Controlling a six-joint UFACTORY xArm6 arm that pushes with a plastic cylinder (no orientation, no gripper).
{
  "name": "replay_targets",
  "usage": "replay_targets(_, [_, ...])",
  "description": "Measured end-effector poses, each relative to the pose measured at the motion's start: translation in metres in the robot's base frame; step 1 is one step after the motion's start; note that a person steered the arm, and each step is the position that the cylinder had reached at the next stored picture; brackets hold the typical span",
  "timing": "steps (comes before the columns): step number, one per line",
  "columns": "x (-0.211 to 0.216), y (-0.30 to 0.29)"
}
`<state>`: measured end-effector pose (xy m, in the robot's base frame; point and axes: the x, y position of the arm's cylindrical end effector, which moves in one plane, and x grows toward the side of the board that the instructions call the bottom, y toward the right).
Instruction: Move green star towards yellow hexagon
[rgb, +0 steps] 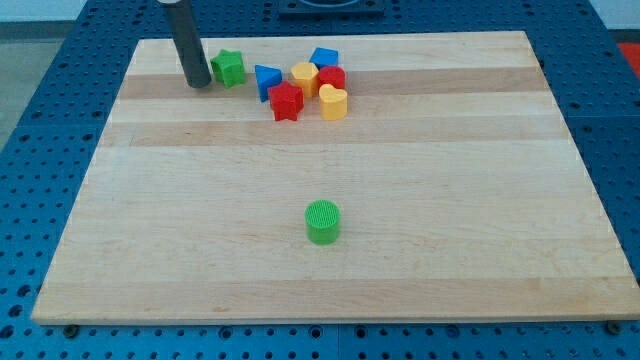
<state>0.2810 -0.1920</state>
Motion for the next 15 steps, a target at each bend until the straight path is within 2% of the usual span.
replay_targets(1, [-0.036, -0.004])
replay_targets(2, [-0.016, 0.044])
replay_targets(3, [-0.015, -0.042])
replay_targets(4, [0.025, -0.008])
replay_targets(5, [0.011, 0.026])
replay_targets(6, [-0.024, 0.049])
replay_targets(8, [-0.077, 0.045])
replay_targets(9, [-0.023, -0.012])
replay_targets(10, [0.033, 0.024])
replay_targets(11, [0.003, 0.046])
replay_targets(12, [-0.007, 0.052])
replay_targets(13, [-0.010, 0.093])
replay_targets(15, [-0.042, 0.059])
